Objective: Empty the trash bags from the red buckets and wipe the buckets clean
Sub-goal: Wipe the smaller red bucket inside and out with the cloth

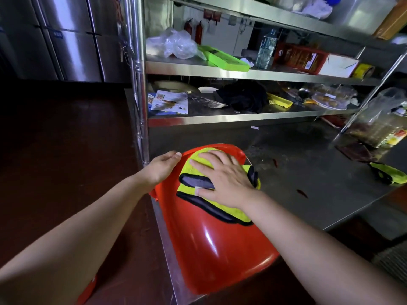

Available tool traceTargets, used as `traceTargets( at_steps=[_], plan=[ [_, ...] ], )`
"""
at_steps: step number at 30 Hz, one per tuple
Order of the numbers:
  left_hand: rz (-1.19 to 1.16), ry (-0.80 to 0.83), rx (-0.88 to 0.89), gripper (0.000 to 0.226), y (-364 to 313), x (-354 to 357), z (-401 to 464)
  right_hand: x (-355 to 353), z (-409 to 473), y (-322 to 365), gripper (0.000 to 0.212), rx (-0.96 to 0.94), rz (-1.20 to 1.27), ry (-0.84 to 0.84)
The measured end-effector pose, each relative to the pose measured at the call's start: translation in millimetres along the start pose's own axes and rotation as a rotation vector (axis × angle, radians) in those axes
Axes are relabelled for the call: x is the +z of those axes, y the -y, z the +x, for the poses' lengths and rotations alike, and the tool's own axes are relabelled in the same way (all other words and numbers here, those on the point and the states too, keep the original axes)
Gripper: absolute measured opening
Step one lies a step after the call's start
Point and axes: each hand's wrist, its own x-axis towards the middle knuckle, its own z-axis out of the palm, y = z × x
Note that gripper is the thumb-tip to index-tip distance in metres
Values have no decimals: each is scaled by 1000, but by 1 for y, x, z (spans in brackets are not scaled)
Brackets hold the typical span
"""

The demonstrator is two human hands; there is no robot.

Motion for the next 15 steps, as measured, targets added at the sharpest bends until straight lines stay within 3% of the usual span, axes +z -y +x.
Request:
traceTargets(
  at_steps=[4, 9, 15],
  plan=[
    [2, -38, 15, 35, 8, 1, 11, 14, 9, -5, 66, 11, 34, -9],
    [59, -90, 56, 41, 6, 13, 21, 21, 6, -20, 58, -1, 97, -7],
    [44, -75, -13, 41, -11, 30, 25, 20, -49, -36, 48, -125, 237, -35]
  ],
)
